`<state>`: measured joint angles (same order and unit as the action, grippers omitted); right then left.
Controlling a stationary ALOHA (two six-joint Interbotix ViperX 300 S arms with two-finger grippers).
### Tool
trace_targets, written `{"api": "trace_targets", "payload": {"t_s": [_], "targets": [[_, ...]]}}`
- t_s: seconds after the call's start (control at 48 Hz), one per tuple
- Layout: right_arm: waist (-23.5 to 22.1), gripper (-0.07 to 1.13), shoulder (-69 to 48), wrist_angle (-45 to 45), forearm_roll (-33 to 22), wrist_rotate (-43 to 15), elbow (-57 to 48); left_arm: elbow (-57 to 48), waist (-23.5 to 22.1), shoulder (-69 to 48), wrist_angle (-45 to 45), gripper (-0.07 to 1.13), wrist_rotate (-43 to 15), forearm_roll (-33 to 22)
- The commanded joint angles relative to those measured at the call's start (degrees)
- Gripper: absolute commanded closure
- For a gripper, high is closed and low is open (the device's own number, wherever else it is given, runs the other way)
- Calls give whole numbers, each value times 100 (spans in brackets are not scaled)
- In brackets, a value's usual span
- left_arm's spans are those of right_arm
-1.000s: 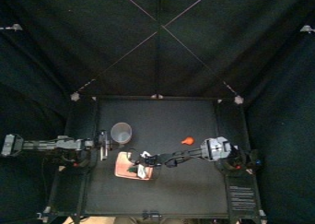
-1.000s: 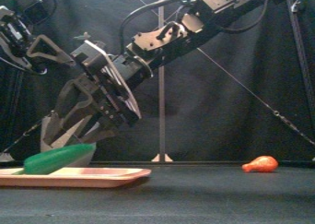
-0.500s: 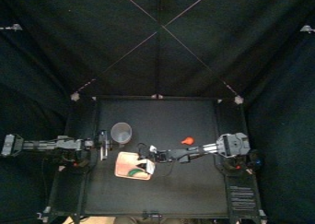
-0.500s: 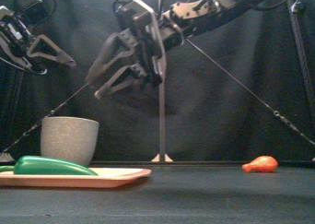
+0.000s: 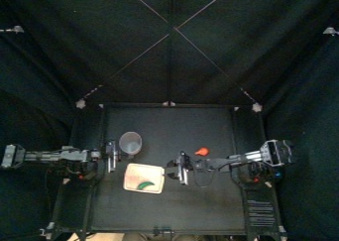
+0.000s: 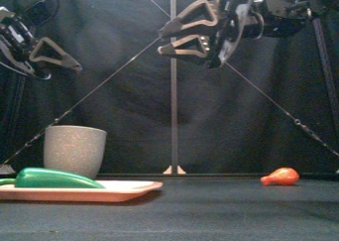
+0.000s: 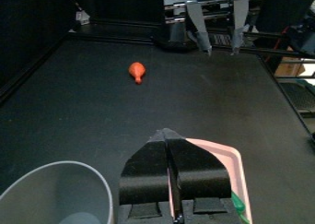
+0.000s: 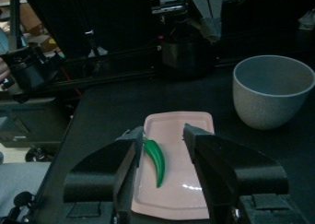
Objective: Pick the green pepper then place it on the pink plate
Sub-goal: Drop green pepper on the pink plate and return to neutral
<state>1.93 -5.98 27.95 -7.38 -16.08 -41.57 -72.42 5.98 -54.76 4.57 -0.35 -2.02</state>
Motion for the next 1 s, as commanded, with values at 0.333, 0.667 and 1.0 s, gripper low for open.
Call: {"api": "trace_targets", "payload": {"t_s": [0.333,0.667,1.0], "targets": [[-281,26,-422,299,-105,-44,-325,70,18,26,132,93,0,18],[-352,26,-422,290,-97,-53,-334,70,18,18,105,92,0,18],[-378,26,-378,290,-88,-62,-334,62,18,26,97,93,0,18]]}}
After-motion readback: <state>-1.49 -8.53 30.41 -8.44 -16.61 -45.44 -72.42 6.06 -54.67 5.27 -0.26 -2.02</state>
